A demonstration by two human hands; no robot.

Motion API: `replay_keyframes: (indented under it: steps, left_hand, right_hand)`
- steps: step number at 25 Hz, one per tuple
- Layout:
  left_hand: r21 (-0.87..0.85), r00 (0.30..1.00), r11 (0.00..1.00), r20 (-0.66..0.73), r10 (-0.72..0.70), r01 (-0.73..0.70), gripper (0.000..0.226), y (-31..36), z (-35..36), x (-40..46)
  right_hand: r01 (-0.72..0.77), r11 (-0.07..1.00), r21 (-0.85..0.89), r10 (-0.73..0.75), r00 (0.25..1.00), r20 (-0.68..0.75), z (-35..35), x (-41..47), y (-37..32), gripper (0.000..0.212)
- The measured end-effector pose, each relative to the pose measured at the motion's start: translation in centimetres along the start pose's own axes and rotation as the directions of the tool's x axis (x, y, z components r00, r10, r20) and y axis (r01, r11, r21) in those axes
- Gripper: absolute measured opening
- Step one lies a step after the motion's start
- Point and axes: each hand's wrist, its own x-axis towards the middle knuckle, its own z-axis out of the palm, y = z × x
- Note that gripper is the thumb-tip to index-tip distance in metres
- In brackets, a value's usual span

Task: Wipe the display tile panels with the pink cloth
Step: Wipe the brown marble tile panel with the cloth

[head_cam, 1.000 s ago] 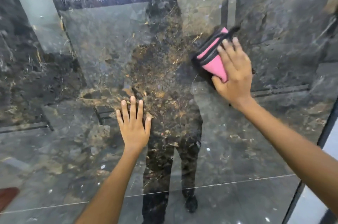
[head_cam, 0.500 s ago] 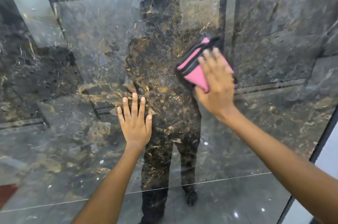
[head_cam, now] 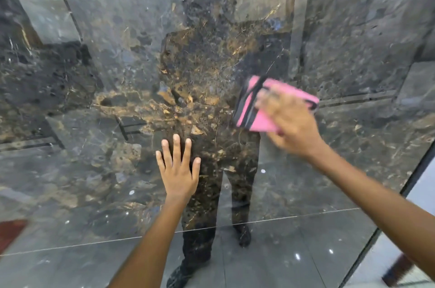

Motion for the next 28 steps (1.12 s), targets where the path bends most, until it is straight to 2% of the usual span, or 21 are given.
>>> replay_keyframes:
  steps: [2,3,5,6,7,8,10,12,14,15,16,17,18,19,20,21,22,23,25,27,28]
  left_hand:
    - [0.031,0.999,0.999,-0.046,0.01,-0.009,0.058,-0.1,0.7,-0.4]
    - [0.041,0.998,0.999,-0.059,0.019,-0.016,0.058,-0.2,0.9,-0.3]
    - [0.061,0.996,0.998,-0.081,0.038,-0.033,0.058,-0.4,1.1,-0.2]
    - [0.057,0.995,0.998,-0.086,0.04,-0.036,0.058,-0.3,1.1,-0.3]
    - [0.048,0.995,0.998,-0.094,0.042,-0.038,0.058,-0.3,1.2,-0.5]
    - [0.041,0.994,0.998,-0.104,0.044,-0.04,0.058,-0.3,1.2,-0.6]
    - [0.038,0.991,0.998,-0.128,0.05,-0.046,0.058,-0.3,1.4,-0.7]
    - [0.047,0.988,0.997,-0.143,0.06,-0.054,0.058,-0.3,1.6,-0.4]
    - [0.062,0.987,0.997,-0.149,0.055,-0.046,0.057,-0.2,1.7,-0.3]
    - [0.065,0.987,0.997,-0.153,0.056,-0.047,0.057,-0.2,1.7,-0.4]
    - [0.059,0.987,0.997,-0.151,0.055,-0.046,0.057,-0.1,1.7,-0.6]
    - [0.053,0.987,0.998,-0.148,0.054,-0.047,0.057,-0.1,1.7,-0.8]
    - [0.056,0.987,0.997,-0.147,0.057,-0.049,0.057,-0.1,1.6,-0.7]
    - [0.063,0.988,0.997,-0.142,0.056,-0.047,0.057,-0.1,1.6,-0.6]
    - [0.064,0.99,0.997,-0.135,0.052,-0.044,0.057,-0.1,1.5,-0.6]
    - [0.059,0.99,0.997,-0.132,0.054,-0.046,0.057,-0.1,1.5,-0.6]
    - [0.058,0.988,0.997,-0.139,0.064,-0.056,0.057,-0.1,1.6,-0.7]
    - [0.067,0.986,0.996,-0.15,0.075,-0.066,0.057,-0.2,1.6,-0.8]
    - [0.068,0.983,0.995,-0.162,0.082,-0.071,0.057,-0.4,1.9,-0.4]
    - [0.066,0.981,0.994,-0.173,0.093,-0.082,0.057,-0.6,1.9,-0.2]
    - [0.076,0.98,0.994,-0.175,0.093,-0.08,0.057,-0.7,1.8,-0.2]
  right_hand:
    - [-0.254,0.967,-0.001,0.252,0.958,-0.137,0.1,-0.2,0.6,0.058]
    - [-0.272,0.962,-0.001,0.271,0.958,-0.093,1.0,-2.8,-1.0,0.065]
    - [-0.068,0.998,0.009,0.062,0.955,0.291,3.4,-11.6,-6.3,0.092]
    - [0.104,0.992,0.072,-0.126,0.844,0.521,3.9,-16.3,-8.1,0.101]
    - [0.23,0.964,0.136,-0.263,0.734,0.626,3.7,-19.6,-8.7,0.1]
    - [0.273,0.944,0.187,-0.328,0.706,0.627,3.2,-21.3,-8.5,0.091]
    - [0.142,0.972,0.189,-0.217,0.85,0.48,2.4,-19.3,-7.4,0.078]
    - [-0.199,0.969,0.146,0.169,0.966,0.194,2.2,-13.0,-6.1,0.074]
    - [-0.498,0.859,0.118,0.505,0.862,-0.043,3.4,-7.8,-5.7,0.07]
    - [-0.519,0.853,0.054,0.522,0.849,-0.089,4.4,-7.1,-6.7,0.065]
    - [-0.429,0.902,-0.05,0.427,0.903,-0.055,6.0,-8.9,-8.5,0.059]
    - [-0.217,0.969,-0.115,0.228,0.97,0.087,7.7,-12.4,-11.0,0.059]
    - [0.076,0.995,-0.063,-0.052,0.946,0.321,9.0,-16.6,-13.7,0.061]
    - [0.284,0.956,0.076,-0.279,0.795,0.539,9.2,-20.1,-15.6,0.067]
    - [0.374,0.907,0.192,-0.401,0.631,0.664,8.9,-22.7,-16.2,0.072]
    - [0.386,0.888,0.251,-0.442,0.563,0.698,8.0,-23.9,-15.8,0.073]
    - [0.363,0.897,0.254,-0.432,0.589,0.683,7.5,-24.0,-14.9,0.068]
    - [0.293,0.926,0.238,-0.376,0.678,0.631,7.0,-22.9,-14.1,0.061]
    - [0.02,0.994,0.11,-0.07,0.876,0.476,6.5,-18.8,-12.1,0.056]
    - [-0.231,0.972,-0.044,0.233,0.921,0.313,6.8,-16.4,-10.8,0.062]
    - [-0.183,0.978,-0.104,0.207,0.926,0.316,6.9,-16.5,-11.1,0.066]
